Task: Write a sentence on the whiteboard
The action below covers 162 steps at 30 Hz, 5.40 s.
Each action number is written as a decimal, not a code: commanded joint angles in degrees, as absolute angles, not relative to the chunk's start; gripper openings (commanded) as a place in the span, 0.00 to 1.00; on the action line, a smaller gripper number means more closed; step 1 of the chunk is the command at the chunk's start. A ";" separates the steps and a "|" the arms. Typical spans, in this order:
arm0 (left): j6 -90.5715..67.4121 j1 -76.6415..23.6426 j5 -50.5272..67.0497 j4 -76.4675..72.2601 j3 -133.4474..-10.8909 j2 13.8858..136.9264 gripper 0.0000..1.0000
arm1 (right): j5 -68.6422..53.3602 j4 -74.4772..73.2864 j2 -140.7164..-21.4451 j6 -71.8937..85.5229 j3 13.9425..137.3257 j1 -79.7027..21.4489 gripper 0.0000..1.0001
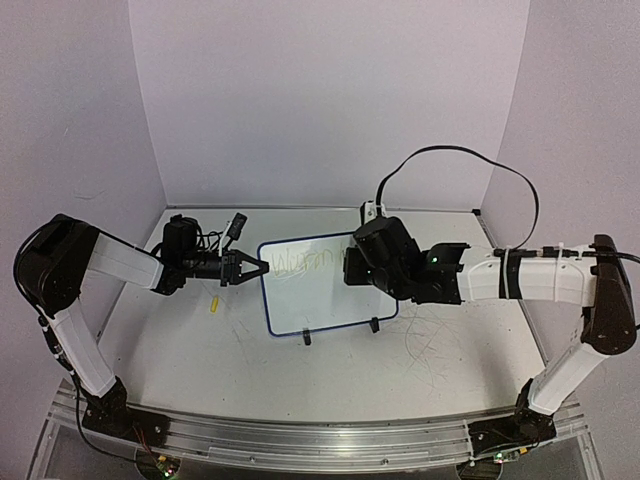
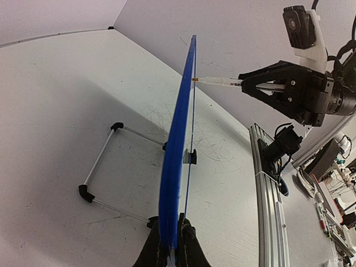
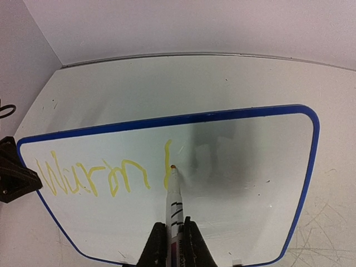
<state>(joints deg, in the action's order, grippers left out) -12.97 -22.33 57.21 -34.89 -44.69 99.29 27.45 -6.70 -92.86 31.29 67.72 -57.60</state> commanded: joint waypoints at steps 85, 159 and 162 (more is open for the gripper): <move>-8.68 -22.50 49.04 -27.93 -46.83 99.48 0.00 | 20.42 0.88 -81.24 26.54 56.96 -54.58 0.00; -6.50 -22.82 49.33 -24.26 -48.58 98.93 0.00 | 29.85 -2.63 -86.05 32.92 60.03 -53.95 0.00; -6.42 -22.82 49.32 -24.26 -48.57 98.92 0.00 | 29.53 -1.96 -86.21 32.93 59.94 -53.61 0.00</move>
<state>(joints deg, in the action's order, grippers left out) -10.31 -22.72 56.42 -27.46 -47.66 98.96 26.83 -1.67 -87.55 32.01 59.22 -54.30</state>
